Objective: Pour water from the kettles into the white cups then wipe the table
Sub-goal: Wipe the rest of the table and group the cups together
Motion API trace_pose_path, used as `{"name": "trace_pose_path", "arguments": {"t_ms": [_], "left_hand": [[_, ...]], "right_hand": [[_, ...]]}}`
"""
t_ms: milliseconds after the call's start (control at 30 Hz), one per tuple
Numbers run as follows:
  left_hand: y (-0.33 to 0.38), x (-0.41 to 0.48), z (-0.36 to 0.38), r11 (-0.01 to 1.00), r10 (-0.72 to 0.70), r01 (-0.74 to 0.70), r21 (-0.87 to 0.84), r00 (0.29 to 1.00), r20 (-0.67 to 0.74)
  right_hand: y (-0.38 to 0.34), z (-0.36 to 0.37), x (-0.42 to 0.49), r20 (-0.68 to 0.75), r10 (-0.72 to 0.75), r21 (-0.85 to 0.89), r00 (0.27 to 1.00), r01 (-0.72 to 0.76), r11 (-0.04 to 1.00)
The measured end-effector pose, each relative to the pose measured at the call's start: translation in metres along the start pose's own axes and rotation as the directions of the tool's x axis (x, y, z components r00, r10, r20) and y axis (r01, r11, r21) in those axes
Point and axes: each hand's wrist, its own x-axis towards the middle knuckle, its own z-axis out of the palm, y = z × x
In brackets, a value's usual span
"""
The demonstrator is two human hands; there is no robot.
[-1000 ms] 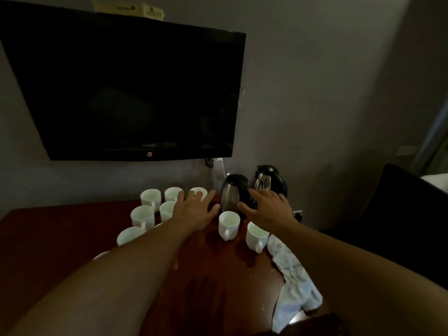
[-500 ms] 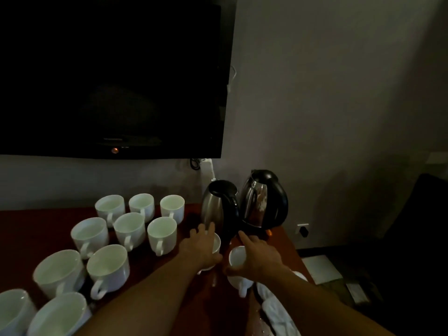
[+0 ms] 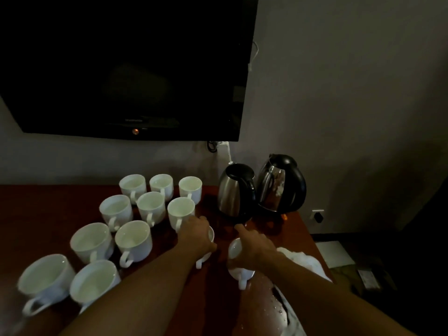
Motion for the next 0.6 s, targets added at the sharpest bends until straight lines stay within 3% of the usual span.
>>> {"name": "trace_pose_path", "arguments": {"t_ms": [100,267,467,600], "left_hand": [[-0.015,-0.014,0.001,0.996,-0.061,0.059,-0.071,0.998,-0.021],[-0.040,-0.023,0.005,0.993,-0.114,0.114,-0.011,0.986,-0.120],[-0.059,-0.030,-0.002,0.991,-0.131,0.130,-0.011,0.989,-0.063],[-0.075,-0.036,-0.012,0.989,-0.081,0.080,-0.123,0.997,-0.002]], "right_hand": [[-0.026,0.013,-0.011,0.039,-0.036,0.019,0.999,0.036,0.999],[-0.072,0.032,-0.029,0.065,-0.125,0.050,0.990,0.122,0.991],[-0.113,0.054,-0.044,0.064,-0.184,0.099,0.981,0.177,0.979],[-0.130,0.060,-0.054,0.040,-0.188,0.124,0.981,0.182,0.975]]}}
